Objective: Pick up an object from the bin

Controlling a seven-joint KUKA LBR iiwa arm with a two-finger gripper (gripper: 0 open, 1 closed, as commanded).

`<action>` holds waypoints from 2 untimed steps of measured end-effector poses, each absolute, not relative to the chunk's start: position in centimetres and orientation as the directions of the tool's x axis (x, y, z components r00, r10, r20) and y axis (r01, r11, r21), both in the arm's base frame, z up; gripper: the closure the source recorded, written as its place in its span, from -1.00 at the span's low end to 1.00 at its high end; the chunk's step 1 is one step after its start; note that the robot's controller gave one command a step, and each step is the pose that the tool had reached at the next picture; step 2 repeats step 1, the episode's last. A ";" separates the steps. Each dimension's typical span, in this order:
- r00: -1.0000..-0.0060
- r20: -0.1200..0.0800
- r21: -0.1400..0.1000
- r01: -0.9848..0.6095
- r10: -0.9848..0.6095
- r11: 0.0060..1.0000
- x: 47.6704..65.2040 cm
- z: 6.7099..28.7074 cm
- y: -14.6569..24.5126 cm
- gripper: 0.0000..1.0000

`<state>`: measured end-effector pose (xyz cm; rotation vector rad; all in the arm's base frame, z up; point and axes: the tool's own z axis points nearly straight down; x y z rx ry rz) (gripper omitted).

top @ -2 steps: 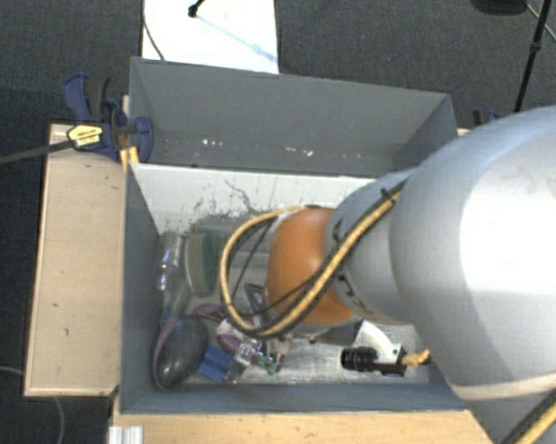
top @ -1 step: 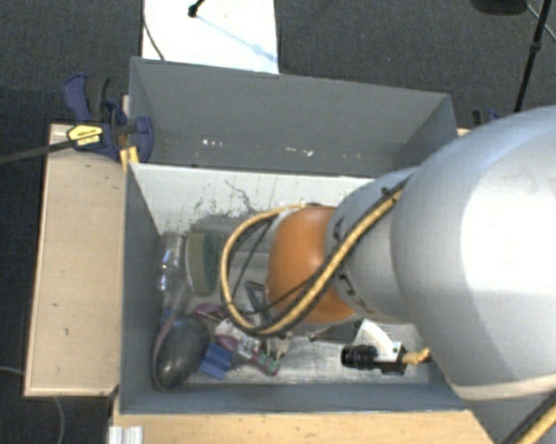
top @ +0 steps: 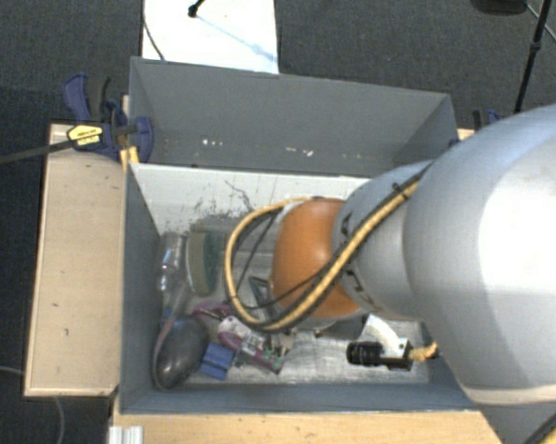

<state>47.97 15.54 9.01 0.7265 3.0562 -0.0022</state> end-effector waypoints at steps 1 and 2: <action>-0.895 -0.002 0.003 0.446 0.446 0.895 48.0 13.0 15.6 1.00; -0.895 -0.002 0.003 0.446 0.446 0.895 48.0 13.0 15.6 1.00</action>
Offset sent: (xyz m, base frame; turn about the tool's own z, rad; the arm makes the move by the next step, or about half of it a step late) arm 0.0000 0.0001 0.0379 0.0000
